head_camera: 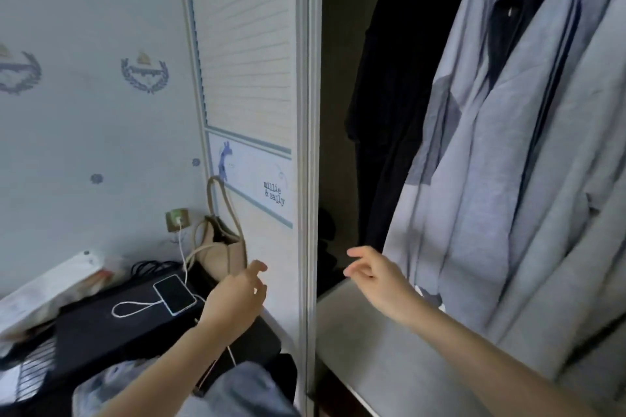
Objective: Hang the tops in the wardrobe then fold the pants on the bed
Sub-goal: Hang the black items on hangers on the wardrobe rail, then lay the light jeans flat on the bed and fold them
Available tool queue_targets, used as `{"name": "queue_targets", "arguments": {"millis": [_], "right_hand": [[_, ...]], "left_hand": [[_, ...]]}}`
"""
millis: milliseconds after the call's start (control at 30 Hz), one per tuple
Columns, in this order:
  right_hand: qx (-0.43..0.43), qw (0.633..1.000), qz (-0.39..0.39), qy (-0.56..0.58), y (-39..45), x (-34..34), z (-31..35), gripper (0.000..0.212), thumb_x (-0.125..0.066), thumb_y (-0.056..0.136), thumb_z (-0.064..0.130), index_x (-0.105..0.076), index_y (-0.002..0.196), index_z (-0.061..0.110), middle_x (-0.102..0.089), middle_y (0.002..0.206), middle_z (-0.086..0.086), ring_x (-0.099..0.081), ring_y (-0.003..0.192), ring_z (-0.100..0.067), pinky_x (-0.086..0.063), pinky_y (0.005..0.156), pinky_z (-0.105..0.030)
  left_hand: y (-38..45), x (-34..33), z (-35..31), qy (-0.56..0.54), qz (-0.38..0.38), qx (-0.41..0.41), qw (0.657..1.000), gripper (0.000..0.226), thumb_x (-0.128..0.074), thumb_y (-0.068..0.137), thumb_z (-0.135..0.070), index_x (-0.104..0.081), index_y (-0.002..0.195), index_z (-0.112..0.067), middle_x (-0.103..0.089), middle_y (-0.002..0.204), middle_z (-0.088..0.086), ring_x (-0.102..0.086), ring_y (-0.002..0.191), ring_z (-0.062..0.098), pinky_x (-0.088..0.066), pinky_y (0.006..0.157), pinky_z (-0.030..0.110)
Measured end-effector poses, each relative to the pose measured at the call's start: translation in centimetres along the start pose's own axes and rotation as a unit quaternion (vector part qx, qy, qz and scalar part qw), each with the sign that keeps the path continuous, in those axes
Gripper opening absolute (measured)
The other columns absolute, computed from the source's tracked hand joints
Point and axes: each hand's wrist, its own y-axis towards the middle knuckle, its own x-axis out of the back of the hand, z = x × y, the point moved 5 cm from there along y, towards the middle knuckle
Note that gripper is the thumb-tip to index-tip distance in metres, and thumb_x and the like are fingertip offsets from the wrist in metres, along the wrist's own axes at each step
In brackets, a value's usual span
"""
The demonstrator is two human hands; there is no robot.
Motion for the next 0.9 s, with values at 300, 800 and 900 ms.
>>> {"name": "queue_targets", "arguments": {"millis": [300,800,900], "right_hand": [[-0.055,0.975,0.213,-0.012,-2.1,-19.5,-2.8,0.033,-0.05,0.096,0.022,-0.049,0.128,0.012,-0.058,0.086,0.01,-0.06,0.089,-0.014,-0.047,0.081,-0.025],[-0.241,0.928,0.154,-0.238,-3.9,-28.8,-7.3,0.083,-0.053,0.074,0.076,-0.044,0.12,0.008,-0.053,0.121,-0.008,-0.05,0.115,-0.029,-0.043,0.086,-0.034],[-0.231,0.946,0.17,-0.154,-4.4,-28.8,-8.2,0.072,-0.065,0.073,0.067,-0.047,0.111,0.009,-0.051,0.111,-0.003,-0.05,0.107,-0.022,-0.043,0.084,-0.029]], "left_hand": [[-11.5,-6.0,16.5,-0.031,0.12,0.213,0.969,0.017,-0.056,0.094,-0.021,-0.052,0.11,-0.026,-0.068,0.106,0.004,-0.064,0.102,0.022,-0.044,0.074,0.023],[-15.6,-8.1,20.4,-0.116,0.139,0.348,0.92,0.053,-0.057,0.086,-0.062,-0.061,0.058,-0.018,-0.058,0.064,-0.003,-0.06,0.066,0.014,-0.042,0.054,0.026],[-14.9,-8.3,20.7,-0.128,0.124,0.357,0.917,0.065,-0.065,0.087,-0.049,-0.04,0.038,-0.016,-0.038,0.035,-0.006,-0.044,0.044,0.009,-0.025,0.042,0.021]]}}
